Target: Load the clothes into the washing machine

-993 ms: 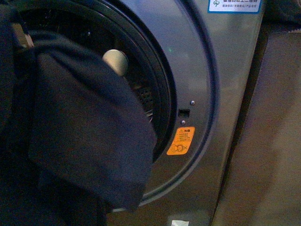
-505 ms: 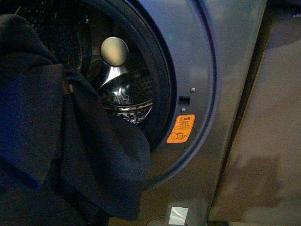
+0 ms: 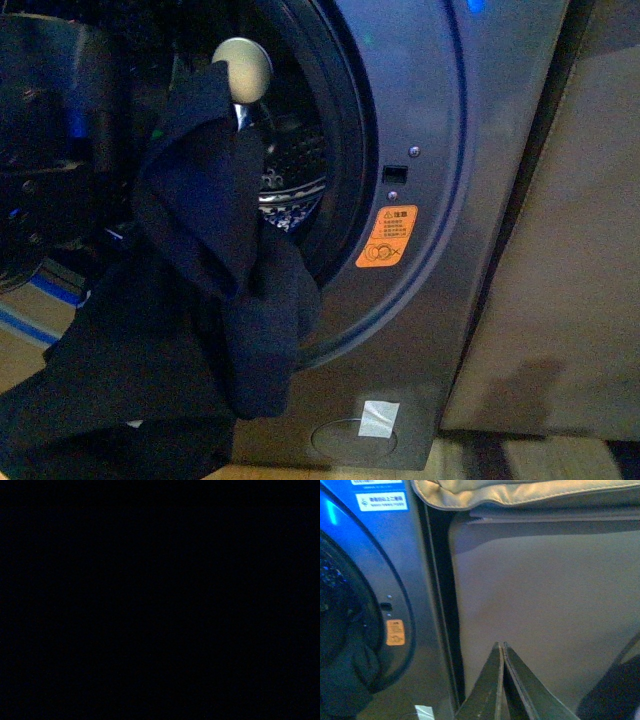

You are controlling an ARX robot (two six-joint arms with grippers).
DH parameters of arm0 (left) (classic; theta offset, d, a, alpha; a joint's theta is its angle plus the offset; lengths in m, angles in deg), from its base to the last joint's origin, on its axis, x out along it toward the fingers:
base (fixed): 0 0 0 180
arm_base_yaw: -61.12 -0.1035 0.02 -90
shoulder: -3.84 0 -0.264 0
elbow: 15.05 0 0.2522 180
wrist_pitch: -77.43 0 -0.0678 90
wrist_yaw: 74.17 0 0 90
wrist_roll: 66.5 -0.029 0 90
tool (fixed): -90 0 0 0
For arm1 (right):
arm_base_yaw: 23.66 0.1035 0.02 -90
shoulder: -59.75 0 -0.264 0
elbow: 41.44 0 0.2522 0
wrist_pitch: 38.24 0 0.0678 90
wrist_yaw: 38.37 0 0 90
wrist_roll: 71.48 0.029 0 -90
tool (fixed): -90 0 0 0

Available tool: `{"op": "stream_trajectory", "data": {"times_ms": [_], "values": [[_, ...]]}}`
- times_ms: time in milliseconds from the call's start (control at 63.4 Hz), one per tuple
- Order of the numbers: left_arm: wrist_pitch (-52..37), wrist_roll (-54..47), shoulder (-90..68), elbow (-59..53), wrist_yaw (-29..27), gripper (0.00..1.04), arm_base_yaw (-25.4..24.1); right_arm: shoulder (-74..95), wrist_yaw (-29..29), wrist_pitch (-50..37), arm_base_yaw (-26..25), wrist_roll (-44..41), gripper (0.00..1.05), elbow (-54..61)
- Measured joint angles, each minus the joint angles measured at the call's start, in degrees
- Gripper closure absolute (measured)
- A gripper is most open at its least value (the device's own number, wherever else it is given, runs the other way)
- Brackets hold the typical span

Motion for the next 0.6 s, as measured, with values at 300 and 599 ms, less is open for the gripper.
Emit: {"op": "stream_trajectory", "data": {"times_ms": [300,599], "values": [[16.4,-0.1,-9.5,21.4,-5.2,0.96,0.3,-2.8,0.6,-1.1,-0.7,0.0,1.02,3.8],[24.5,0.3,-14.4,35.4,-11.4,0.96,-0.4,-4.4,0.6,-1.6,-0.7,0.0,1.02,5.8]]}}
